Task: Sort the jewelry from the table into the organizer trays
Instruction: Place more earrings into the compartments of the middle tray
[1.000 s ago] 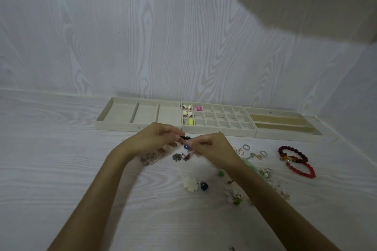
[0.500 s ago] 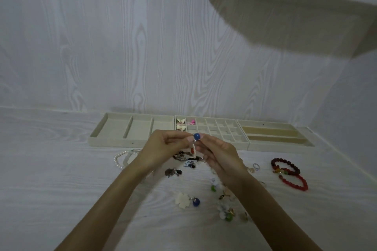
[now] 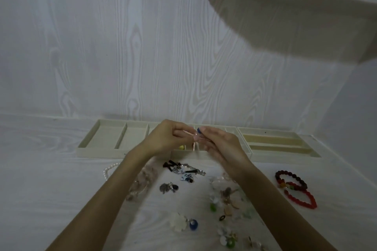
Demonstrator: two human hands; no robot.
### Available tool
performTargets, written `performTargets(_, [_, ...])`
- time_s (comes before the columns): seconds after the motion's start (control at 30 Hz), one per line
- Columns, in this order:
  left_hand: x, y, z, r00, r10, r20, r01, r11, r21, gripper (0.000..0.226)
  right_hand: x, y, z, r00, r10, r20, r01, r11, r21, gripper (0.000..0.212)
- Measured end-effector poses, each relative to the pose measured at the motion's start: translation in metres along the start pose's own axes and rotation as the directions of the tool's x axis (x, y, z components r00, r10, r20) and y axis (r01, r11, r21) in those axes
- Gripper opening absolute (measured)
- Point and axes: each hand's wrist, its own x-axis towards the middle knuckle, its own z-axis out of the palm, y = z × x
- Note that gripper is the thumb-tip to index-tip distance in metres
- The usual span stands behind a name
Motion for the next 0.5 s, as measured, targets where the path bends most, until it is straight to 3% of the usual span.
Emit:
performTargets(0.2, [0.047, -0.012, -0.014, 0.976, -0.106, 0.190, 0.086, 0.990, 0.110, 0.020, 0.054, -0.005, -0.005, 0.999, -0.010, -0.044, 0.006, 0.997, -0.077, 0.018])
performTargets(0.37, [0.074, -0.045, -0.011, 0.992, -0.097, 0.080, 0.085, 0.986, 0.140, 0.012, 0.081, 0.003, -0.014, 0.996, -0.035, -0.086, 0.018, 0.982, -0.186, 0.008])
performTargets(0.5, [0.080, -0.062, -0.007, 0.997, -0.061, 0.035, 0.046, 0.941, 0.336, 0.009, 0.095, 0.019, -0.024, 0.987, -0.108, -0.115, 0.062, 0.937, -0.343, 0.002])
